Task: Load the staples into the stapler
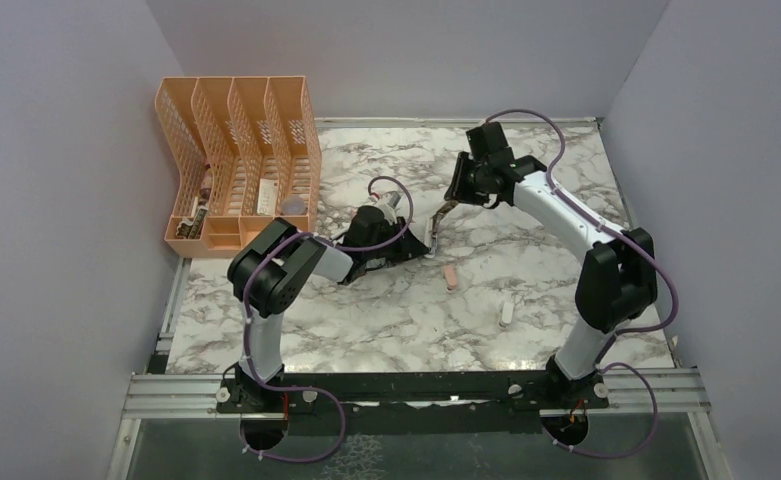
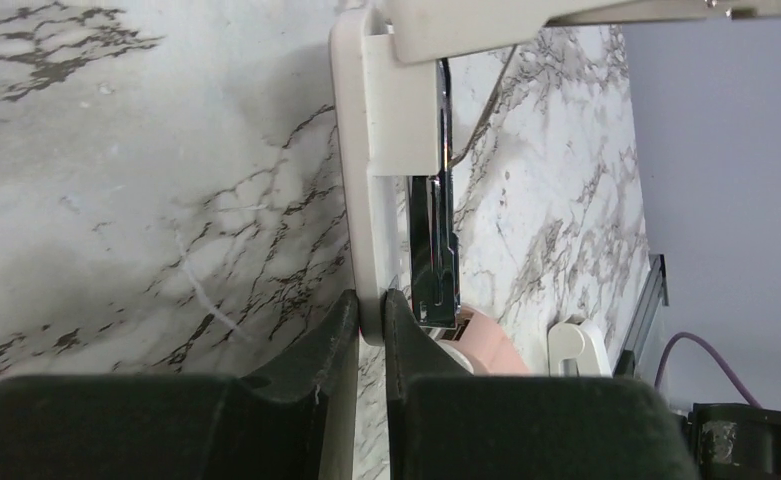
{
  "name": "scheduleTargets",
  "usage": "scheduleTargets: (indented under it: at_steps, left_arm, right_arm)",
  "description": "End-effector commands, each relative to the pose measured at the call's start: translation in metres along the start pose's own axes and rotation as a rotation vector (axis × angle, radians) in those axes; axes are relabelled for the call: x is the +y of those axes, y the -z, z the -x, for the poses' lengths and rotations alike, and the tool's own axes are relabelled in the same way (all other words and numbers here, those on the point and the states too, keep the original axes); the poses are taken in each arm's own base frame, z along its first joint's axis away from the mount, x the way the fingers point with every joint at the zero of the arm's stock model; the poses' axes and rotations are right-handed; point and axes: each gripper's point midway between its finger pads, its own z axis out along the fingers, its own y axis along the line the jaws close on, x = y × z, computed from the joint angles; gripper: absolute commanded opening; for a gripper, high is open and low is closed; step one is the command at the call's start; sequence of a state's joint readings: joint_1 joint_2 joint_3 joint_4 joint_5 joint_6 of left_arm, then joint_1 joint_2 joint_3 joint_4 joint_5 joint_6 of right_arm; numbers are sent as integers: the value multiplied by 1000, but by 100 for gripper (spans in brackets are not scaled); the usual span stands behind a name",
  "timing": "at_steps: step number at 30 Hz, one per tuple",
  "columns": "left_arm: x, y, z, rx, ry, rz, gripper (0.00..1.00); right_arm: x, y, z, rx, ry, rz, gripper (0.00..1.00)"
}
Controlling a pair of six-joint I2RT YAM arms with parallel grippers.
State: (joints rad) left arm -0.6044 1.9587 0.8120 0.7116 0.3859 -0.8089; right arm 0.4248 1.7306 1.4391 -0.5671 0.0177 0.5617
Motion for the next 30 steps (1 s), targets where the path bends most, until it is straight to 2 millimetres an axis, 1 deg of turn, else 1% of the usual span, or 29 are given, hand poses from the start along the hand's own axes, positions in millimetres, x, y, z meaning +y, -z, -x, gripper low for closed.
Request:
scheduleTargets:
  at_steps: [1,4,6,8,11,15,20,23,30]
  left_arm:
    - [7,-4,-19,71,-12,-3,8]
    - [7,-5,-22,84,-6,-6,8]
    - [9,-6,-24,87,-1,-3,8]
    - [10,-6,-26,93,3,-3,8]
    - [13,-7,-28,100,7,4,8]
    - [18,-8,-32,108,16,15,8]
    - [22,-8,-32,96,40,38,9]
    - [24,-8,-31,93,63,51,9]
    - [25,-10,-29,89,98,55,9]
  right_arm:
    - [-2,-7,47,-146,79,-57,22]
    - [3,-20,59,-172,116,-49,22]
    - [8,-31,61,-176,148,-25,22]
    - [11,-43,57,-161,179,-1,23]
    - [7,-58,46,-136,214,12,23]
    - [1,-69,35,-108,236,3,23]
    - [0,-73,14,-45,236,30,24]
    - [3,-72,-3,7,231,66,26]
    - [7,-80,-46,106,200,109,30]
